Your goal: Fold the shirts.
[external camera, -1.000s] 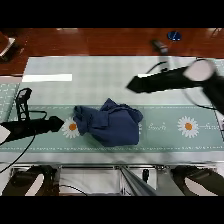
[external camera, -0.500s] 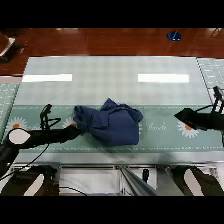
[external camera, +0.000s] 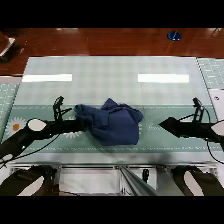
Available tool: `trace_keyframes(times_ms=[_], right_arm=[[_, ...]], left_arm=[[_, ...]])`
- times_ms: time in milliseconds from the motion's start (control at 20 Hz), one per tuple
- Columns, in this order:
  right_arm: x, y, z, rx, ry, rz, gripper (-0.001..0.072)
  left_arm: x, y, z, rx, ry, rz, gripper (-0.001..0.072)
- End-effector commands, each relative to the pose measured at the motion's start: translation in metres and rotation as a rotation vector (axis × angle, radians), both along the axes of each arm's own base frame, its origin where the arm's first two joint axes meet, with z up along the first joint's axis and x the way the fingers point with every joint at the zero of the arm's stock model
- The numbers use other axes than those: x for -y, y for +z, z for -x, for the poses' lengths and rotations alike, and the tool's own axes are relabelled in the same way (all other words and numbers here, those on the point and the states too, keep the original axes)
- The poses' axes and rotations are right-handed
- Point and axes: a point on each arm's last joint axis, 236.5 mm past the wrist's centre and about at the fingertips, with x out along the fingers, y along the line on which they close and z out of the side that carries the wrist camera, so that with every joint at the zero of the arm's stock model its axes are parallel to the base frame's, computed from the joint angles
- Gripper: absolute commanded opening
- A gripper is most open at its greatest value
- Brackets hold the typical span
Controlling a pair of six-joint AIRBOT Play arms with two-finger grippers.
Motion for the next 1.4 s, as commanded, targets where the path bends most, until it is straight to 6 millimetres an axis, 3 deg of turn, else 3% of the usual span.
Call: trace_keyframes(times_ms=[0,150,300,500,550,650,750,800,900,1050,1150,1200,1250,1350], right_arm=[[-0.04,-0.012,0.002,-0.046,0.058,-0.064,0.0414],[-0.079,-0.026,0.003,-0.076,0.122,-0.133,0.0413],[-0.103,-0.045,0.007,-0.131,0.135,-0.167,0.0413],[-0.135,-0.051,0.008,-0.16,0.221,-0.213,0.0406],[-0.142,-0.05,0.005,-0.154,0.245,-0.21,0.0362],[-0.153,-0.04,-0.004,-0.119,0.3,-0.215,0.005],[-0.155,-0.011,-0.018,-0.052,0.394,-0.215,0.002],[-0.15,0.013,-0.03,0.001,0.433,-0.194,0.002],[-0.129,0.078,-0.066,0.151,0.447,-0.113,0.002],[-0.092,0.214,-0.112,0.456,0.405,0.038,0.002],[-0.082,0.311,-0.109,0.65,0.437,0.119,0.002],[-0.078,0.349,-0.099,0.72,0.459,0.155,0.002],[-0.076,0.383,-0.085,0.788,0.475,0.184,0.002],[-0.066,0.443,-0.053,0.931,0.476,0.248,0.002]], left_arm=[[0.011,0.002,-0.013,0.02,-0.063,-0.003,0.0018],[0.016,0.007,-0.013,0.024,-0.086,0.008,0.0018],[0.018,0.008,-0.009,0.013,-0.098,0.016,0.0018],[0.018,0.008,-0.009,0.012,-0.097,0.017,0.0018],[0.018,0.008,-0.008,0.009,-0.101,0.019,0.0018],[0.018,0.012,-0.01,0.016,-0.102,0.027,0.0018],[0.012,0.041,-0.027,0.062,-0.084,0.066,0.0018],[0.004,0.07,-0.043,0.129,-0.064,0.087,0.0018],[-0.021,0.149,-0.081,0.338,0.014,0.107,0.0018],[-0.062,0.302,-0.111,0.701,0.176,0.166,0.0018],[-0.08,0.4,-0.1,0.928,0.221,0.168,0.0018],[-0.084,0.443,-0.087,1.032,0.224,0.158,0.0018],[-0.087,0.481,-0.071,1.125,0.225,0.145,0.0018],[-0.09,0.532,-0.037,1.269,0.212,0.074,0.0018]])
